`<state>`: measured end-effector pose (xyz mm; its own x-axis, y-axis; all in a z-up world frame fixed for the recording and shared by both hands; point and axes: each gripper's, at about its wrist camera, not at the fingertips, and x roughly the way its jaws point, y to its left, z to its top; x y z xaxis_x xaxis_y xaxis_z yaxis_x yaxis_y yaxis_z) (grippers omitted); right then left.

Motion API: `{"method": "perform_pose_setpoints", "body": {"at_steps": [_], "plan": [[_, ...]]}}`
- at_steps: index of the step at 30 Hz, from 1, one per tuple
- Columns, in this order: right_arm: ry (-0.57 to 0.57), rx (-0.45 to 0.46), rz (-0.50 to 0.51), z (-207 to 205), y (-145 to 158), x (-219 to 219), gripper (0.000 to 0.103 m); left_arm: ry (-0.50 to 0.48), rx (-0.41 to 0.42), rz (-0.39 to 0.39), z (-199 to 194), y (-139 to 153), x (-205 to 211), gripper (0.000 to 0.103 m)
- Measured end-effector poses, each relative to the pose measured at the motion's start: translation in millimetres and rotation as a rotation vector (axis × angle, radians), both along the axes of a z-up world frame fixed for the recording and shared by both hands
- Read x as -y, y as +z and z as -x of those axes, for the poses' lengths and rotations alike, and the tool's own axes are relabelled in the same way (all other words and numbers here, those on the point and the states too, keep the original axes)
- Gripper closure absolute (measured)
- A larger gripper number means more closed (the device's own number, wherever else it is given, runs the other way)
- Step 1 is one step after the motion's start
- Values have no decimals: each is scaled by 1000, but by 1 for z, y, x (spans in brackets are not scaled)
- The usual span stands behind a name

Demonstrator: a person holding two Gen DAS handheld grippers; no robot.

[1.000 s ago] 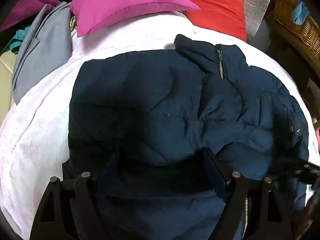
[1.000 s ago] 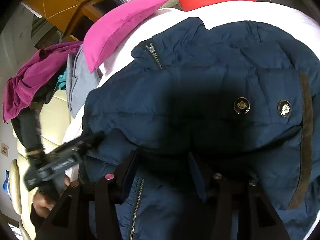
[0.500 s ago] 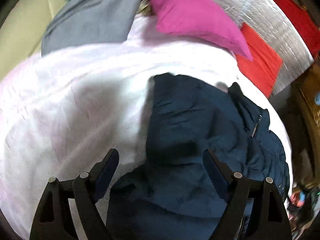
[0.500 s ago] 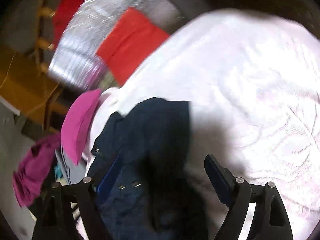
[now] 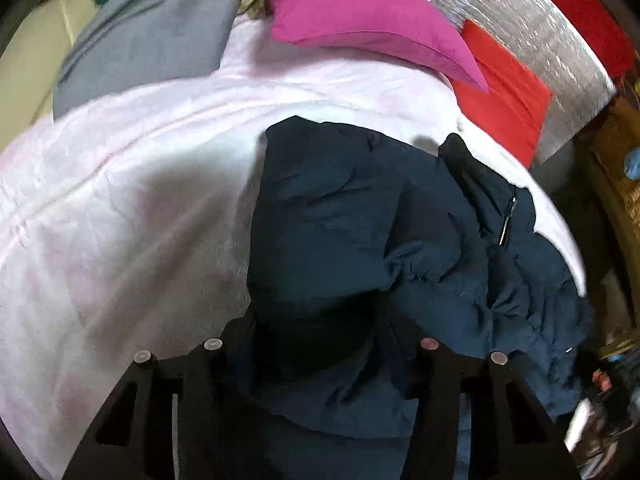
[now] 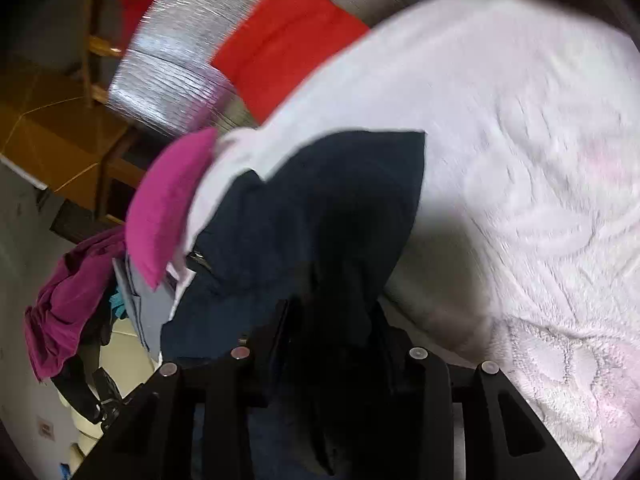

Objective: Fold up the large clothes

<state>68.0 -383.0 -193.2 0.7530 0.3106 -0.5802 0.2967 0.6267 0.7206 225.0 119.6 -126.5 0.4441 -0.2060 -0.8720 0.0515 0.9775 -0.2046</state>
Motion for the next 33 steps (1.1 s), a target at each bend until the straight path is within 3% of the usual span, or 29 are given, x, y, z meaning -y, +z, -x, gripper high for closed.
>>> {"method": "perform_pose_setpoints", "body": {"at_steps": [2,4,7,8,9,11,13,16,20,23,25,28,31,33], "plan": [[7,-53,36,-3,-5,-4,62,-11,-8,-44,-3,-6,7,46],[2,-128,-3,-5,-24,-3,61,-9,-25,-38,-4,-8,4,45],[-12,-108,4,4,-8,1,60,4,-35,-30,-3,-1,2,44],[-20,-102,33,8,-1,0,49,5,-19,-33,-1,5,3,44],[-41,-98,76,13,8,-1,30,2,3,-41,4,12,1,44],[-95,-64,194,28,28,-5,24,-9,64,-70,11,26,4,44],[-110,-6,284,40,47,-12,24,-29,140,-100,19,39,11,39],[-37,90,291,46,62,-30,26,-109,220,-135,29,48,33,34],[157,64,225,23,47,-65,50,-235,188,-181,32,33,68,34],[247,-51,212,2,20,-87,51,-271,91,-237,24,7,81,34],[278,-124,209,-6,1,-92,51,-277,69,-252,23,-6,84,31],[283,-121,203,-6,2,-89,51,-292,67,-271,23,-4,86,31],[276,-99,154,4,6,-83,50,-279,56,-239,25,5,78,31],[271,-69,128,15,13,-79,43,-265,50,-210,31,15,67,31]]}}
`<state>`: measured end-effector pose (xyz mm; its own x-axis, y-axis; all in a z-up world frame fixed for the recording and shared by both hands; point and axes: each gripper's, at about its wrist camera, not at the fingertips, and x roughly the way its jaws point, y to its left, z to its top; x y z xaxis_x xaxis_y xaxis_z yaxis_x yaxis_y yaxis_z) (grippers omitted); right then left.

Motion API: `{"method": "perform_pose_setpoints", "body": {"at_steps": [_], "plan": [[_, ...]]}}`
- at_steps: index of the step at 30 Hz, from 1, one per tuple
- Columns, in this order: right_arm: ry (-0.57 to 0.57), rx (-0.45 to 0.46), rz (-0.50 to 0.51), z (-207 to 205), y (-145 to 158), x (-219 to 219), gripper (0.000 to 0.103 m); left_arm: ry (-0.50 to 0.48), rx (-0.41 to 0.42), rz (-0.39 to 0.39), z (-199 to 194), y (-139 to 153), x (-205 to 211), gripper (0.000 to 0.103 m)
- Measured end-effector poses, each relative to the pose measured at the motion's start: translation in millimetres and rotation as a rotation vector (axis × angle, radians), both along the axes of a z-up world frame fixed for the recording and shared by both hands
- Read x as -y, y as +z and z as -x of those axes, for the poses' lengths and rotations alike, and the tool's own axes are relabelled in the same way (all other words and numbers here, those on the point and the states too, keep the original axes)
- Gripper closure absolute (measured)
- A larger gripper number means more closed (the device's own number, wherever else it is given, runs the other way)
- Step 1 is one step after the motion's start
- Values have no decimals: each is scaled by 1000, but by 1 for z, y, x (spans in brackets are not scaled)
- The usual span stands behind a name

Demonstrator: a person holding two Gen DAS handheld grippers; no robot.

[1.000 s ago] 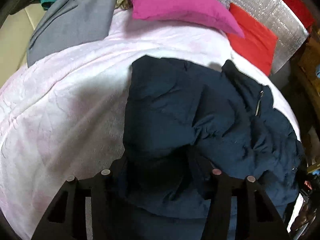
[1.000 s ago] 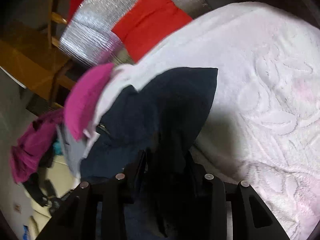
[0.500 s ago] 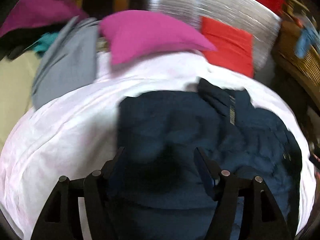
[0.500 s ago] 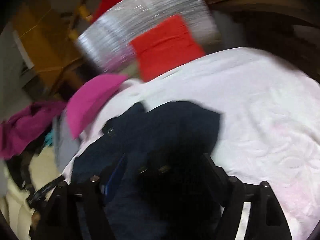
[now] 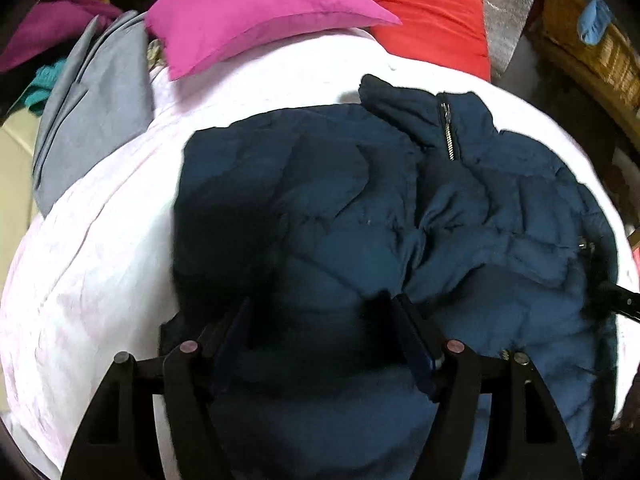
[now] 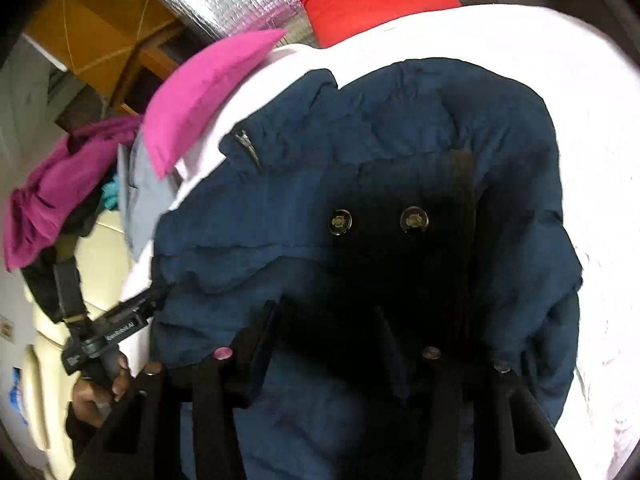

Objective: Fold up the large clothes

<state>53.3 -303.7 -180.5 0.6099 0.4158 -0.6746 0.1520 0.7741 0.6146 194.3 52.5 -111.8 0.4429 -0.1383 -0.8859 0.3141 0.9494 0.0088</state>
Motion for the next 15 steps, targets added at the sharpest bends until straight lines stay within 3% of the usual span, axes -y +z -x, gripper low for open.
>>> {"method": "perform_pose_setpoints", "body": {"at_steps": [3,7,11,15], "plan": [[-23,45,-7,22,8,10,34,35,5,49,16,12,-25,31],[-52,104,-33,48,16,16,34,107,4,97,35,20,-52,31],[-96,108,-69,71,17,24,34,152,-3,126,63,21,-65,31],[-124,90,-88,98,9,28,34,142,-5,99,94,19,-73,31]]}}
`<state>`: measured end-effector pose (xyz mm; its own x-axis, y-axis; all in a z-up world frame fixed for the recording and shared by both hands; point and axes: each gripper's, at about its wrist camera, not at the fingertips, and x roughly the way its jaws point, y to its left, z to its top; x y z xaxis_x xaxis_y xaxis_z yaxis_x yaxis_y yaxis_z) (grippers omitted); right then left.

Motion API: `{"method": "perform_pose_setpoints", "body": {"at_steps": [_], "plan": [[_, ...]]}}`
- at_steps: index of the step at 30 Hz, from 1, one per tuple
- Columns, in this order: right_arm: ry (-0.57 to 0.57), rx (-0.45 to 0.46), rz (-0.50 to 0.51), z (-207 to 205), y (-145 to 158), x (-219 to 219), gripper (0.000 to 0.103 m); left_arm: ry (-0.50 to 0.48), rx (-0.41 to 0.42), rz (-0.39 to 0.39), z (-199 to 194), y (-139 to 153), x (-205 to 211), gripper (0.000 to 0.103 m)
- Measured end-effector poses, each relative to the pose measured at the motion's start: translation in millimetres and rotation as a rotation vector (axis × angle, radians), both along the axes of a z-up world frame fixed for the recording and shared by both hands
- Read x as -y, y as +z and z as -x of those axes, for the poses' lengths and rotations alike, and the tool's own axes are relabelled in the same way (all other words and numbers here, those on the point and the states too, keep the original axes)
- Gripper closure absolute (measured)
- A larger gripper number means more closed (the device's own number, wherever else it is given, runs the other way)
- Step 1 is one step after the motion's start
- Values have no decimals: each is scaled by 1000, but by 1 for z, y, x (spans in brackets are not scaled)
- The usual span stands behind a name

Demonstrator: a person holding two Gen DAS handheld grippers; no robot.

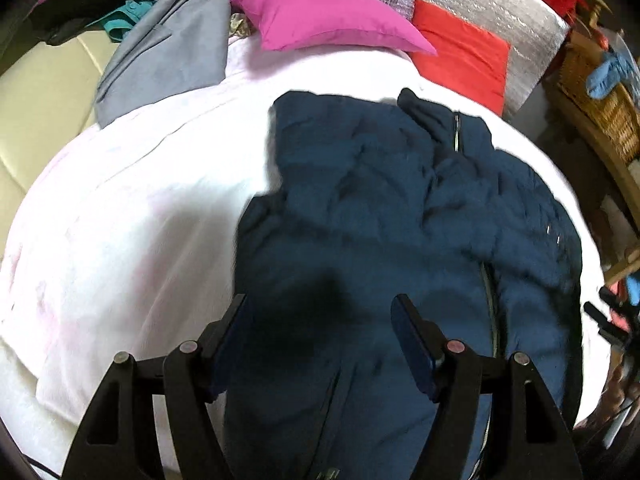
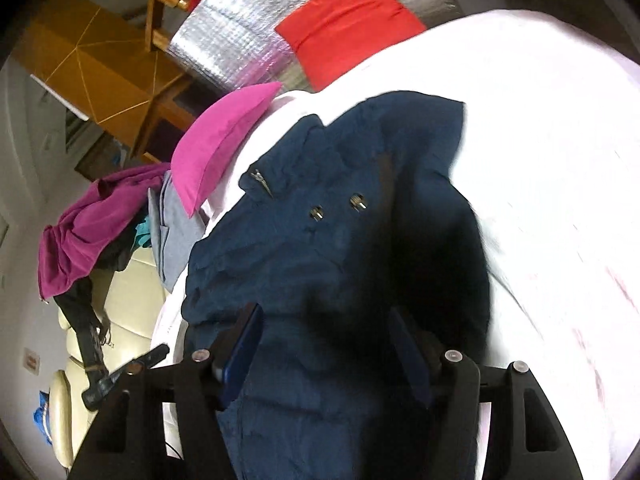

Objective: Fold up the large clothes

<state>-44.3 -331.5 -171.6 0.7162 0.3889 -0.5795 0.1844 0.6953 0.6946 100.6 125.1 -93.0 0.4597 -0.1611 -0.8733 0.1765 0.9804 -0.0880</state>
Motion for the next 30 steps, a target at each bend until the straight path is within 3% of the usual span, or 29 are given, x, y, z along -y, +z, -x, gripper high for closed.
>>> {"method": "perform_pose_setpoints", "body": {"at_steps": [3,8,12,16,23,25,30], "plan": [[-16,-15,-17,25,-8,8,34,14,-39,-26,16,-7,-15,31],[-61,-48,-95,66,-25,30,32,84,-183,63,28,-15,-59,30],[-68,-48,-151,89,-31,40,30,114,-249,75,39,-19,-80,30],[-51,-60,-196,98,-35,39,30,125,-402,81,53,-36,-84,30],[2,-90,-181,110,-34,24,30,112,-546,10,76,-66,-75,30],[11,-123,-165,115,-39,20,30,94,-567,-25,82,-75,-69,29],[45,-192,-145,130,-53,12,30,74,-579,-25,93,-89,-59,23]]}}
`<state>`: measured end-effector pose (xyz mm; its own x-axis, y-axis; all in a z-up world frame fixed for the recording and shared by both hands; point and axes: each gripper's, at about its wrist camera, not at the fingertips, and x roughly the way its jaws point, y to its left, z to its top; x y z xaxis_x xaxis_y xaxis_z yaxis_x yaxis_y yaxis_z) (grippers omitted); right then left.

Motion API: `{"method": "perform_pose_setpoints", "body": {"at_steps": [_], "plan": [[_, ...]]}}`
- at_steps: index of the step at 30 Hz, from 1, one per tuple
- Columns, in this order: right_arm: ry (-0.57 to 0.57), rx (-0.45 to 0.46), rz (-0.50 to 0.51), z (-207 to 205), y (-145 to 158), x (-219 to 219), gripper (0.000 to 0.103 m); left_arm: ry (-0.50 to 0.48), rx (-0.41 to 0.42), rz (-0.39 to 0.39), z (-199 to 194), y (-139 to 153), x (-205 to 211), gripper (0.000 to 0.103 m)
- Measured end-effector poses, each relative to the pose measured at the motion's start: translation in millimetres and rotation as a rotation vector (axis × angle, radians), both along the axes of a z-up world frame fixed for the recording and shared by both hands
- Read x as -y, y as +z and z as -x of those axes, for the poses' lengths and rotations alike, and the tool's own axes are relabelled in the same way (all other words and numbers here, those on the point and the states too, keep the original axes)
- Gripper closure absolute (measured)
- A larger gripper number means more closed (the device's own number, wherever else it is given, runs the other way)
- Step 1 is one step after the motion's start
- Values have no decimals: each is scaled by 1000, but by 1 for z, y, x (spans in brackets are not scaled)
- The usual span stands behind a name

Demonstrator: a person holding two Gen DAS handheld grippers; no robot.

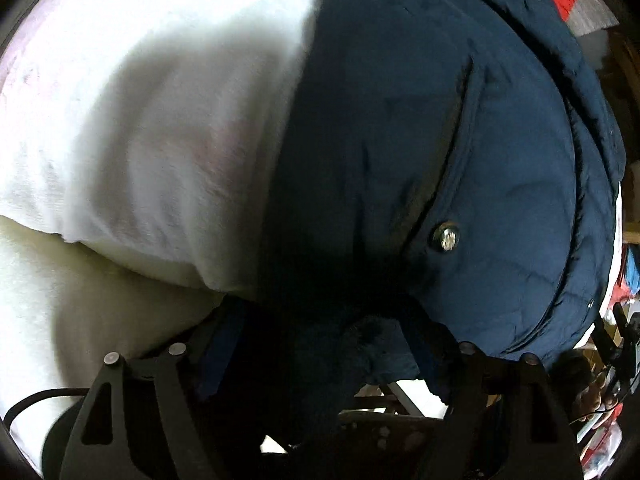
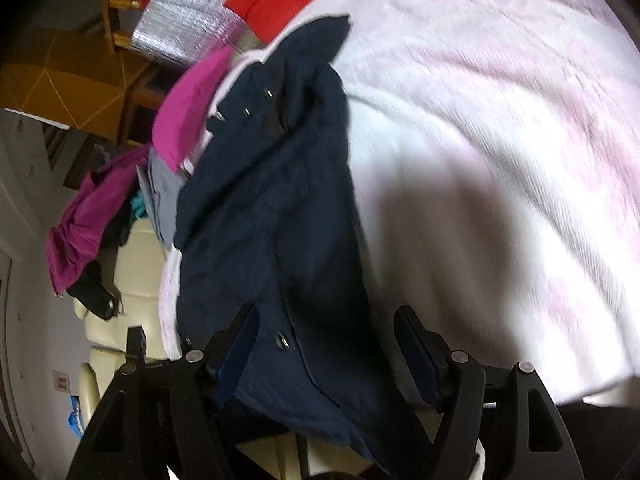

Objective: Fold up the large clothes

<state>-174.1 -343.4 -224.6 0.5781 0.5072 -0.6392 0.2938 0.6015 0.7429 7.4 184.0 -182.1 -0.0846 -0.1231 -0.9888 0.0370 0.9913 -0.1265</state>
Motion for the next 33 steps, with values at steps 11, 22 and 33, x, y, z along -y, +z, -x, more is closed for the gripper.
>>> {"method": "perform_pose_setpoints", "body": {"at_steps": [11,22,33], "plan": [[64,-71,57,22,-22,-18,29,-84,60,46,41,-10,20,23],[256,-67,130,18,-25,-81,43,-85,117,119,76,1,15,44],[361,-230,185,7,-50,-123,73,-154,91,66,103,-7,31,54]]}}
